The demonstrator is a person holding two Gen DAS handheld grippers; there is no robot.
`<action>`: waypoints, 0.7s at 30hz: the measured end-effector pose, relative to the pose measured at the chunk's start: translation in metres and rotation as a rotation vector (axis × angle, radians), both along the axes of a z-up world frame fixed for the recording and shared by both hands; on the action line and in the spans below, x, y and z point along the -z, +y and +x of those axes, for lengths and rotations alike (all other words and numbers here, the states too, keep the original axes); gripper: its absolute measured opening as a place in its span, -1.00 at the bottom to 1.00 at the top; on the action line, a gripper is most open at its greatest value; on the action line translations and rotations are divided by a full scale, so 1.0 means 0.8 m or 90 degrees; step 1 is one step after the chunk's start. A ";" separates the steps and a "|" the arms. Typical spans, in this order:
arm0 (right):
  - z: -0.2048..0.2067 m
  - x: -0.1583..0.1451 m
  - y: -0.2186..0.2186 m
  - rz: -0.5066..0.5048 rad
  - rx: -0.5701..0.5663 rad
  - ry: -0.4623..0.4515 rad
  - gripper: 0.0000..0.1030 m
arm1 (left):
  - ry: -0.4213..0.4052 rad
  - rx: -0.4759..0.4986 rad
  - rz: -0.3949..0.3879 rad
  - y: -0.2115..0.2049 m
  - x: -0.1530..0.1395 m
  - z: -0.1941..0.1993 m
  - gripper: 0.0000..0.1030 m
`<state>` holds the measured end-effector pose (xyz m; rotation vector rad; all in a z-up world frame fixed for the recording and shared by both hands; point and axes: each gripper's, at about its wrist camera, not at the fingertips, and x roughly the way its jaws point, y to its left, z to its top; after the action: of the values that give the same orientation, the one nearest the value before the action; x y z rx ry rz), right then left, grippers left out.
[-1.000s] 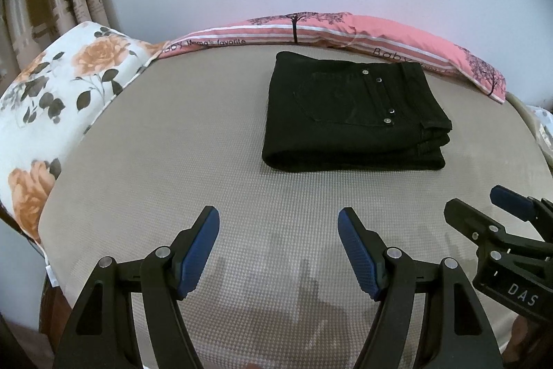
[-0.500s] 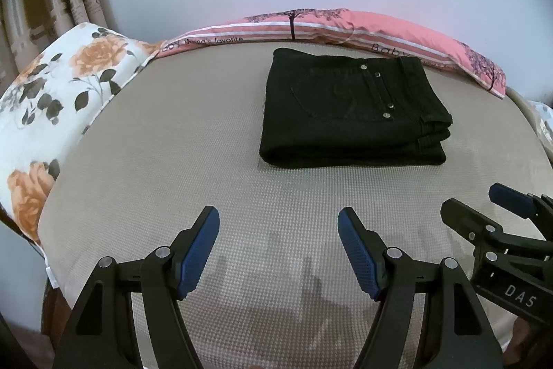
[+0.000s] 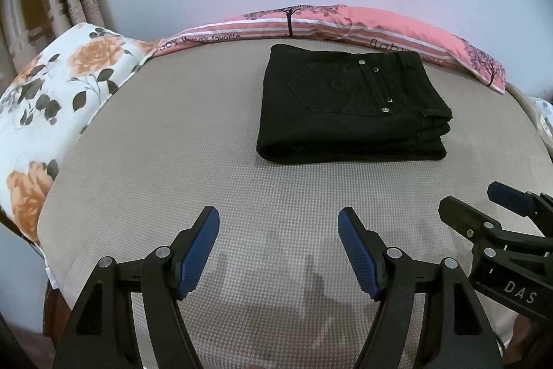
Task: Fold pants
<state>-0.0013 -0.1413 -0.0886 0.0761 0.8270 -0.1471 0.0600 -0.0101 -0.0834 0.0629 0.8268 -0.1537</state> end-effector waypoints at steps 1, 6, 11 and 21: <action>0.000 0.000 0.000 0.000 0.000 0.001 0.49 | -0.001 0.000 0.001 0.000 0.000 0.001 0.39; 0.000 0.002 0.000 0.002 0.003 0.004 0.49 | -0.001 0.002 0.003 0.000 0.000 0.001 0.39; 0.000 0.003 0.000 0.003 0.003 0.007 0.49 | -0.002 0.004 0.005 0.000 0.000 0.002 0.39; 0.001 0.006 0.000 0.003 0.005 0.009 0.49 | -0.001 0.003 0.005 -0.001 0.001 0.002 0.39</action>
<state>-0.0004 -0.1412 -0.0937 0.0820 0.8417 -0.1532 0.0612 -0.0109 -0.0843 0.0725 0.8252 -0.1541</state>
